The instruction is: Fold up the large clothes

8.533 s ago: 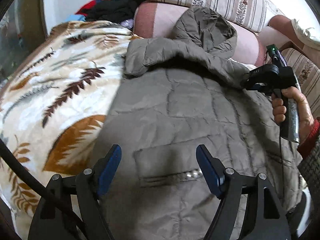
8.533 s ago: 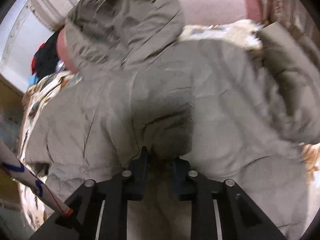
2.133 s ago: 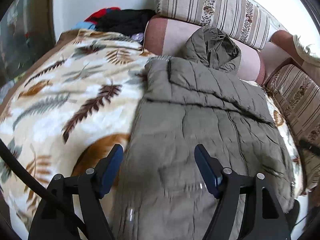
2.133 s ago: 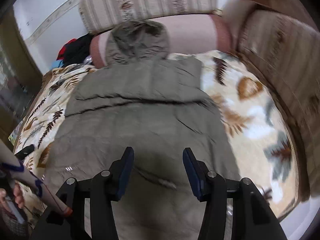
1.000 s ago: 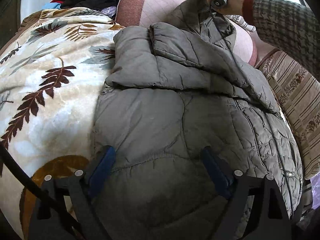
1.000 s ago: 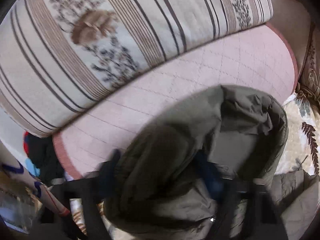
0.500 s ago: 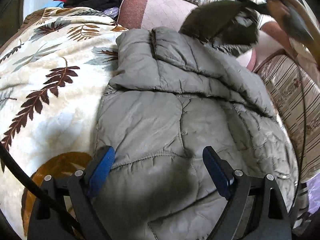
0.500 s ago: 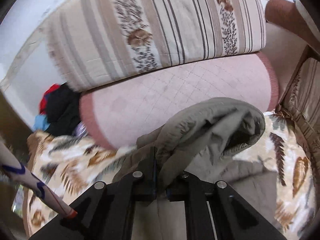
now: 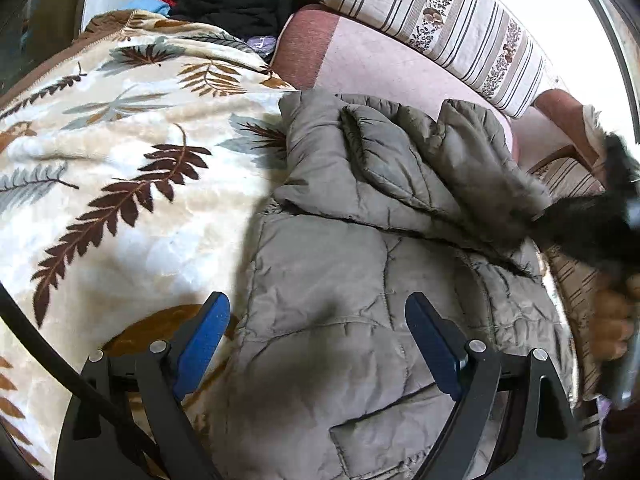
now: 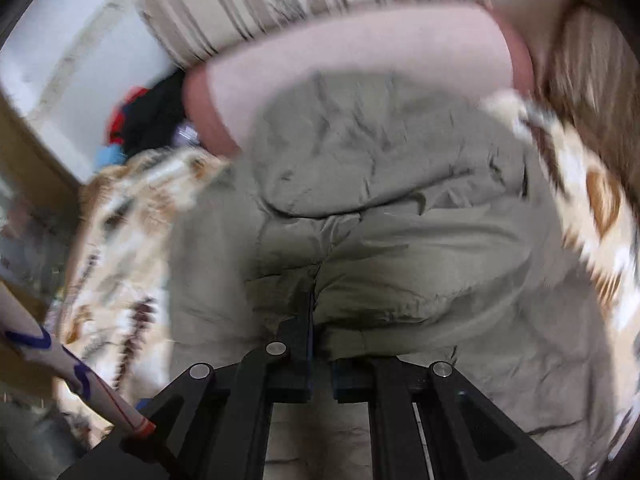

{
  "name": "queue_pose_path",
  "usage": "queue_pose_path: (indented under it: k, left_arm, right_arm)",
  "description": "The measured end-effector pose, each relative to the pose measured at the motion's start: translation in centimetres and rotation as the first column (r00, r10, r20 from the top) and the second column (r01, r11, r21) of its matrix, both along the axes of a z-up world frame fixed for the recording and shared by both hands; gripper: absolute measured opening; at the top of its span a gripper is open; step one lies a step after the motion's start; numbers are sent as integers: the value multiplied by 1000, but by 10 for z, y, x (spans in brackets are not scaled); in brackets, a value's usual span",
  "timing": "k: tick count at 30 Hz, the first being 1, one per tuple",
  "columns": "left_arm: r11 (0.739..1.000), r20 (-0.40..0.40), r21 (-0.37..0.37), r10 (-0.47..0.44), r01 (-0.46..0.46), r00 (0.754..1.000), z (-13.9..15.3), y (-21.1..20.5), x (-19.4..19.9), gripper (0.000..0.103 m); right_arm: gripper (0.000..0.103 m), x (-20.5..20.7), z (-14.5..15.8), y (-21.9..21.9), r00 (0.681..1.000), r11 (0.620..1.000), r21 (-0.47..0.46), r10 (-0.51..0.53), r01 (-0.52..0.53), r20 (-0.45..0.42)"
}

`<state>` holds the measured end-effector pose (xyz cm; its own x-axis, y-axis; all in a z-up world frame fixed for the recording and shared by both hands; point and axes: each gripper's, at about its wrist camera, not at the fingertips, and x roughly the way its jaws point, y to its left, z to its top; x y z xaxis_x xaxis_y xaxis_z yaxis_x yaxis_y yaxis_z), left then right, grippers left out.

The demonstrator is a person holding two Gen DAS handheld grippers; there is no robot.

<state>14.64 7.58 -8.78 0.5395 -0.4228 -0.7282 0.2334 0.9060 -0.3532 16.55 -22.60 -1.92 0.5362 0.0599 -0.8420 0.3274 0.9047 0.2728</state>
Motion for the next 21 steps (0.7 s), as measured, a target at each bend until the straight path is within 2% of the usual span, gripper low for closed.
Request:
queue_pose_path:
  k: [5,8,11,15,16,21]
  left_arm:
    - [1000,14,28,-9,9,1000,0,-4,1,88]
    - [999,12,38,-17,16,1000,-2,-7,1,88]
    - [999,4,44,-15,15,1000,-4,-7,2,88]
    - [999,-5,42,-9,9,1000,-7,-6,2,88]
    - [999,-6,43,-9,10,1000,-8,-6,2,88]
    - [999,-16,48,-11,12,1000,-10,-8,2,88]
  right_arm:
    - [6,16,-67,-1,994,999,6,-50,51,-97]
    - [9,16,-73,0,995,998,4,-55,55,-85]
    - [13,9,-58,-4,997,999,15,-41,42,-64]
    - [43,-3,-30,-12,1000,1000,7,-29,29,-12]
    - [46,-8,-22,-14,1000,1000,-4,-28,28,1]
    - [46,-34,16,-19,998,998,-56,22,-18,55]
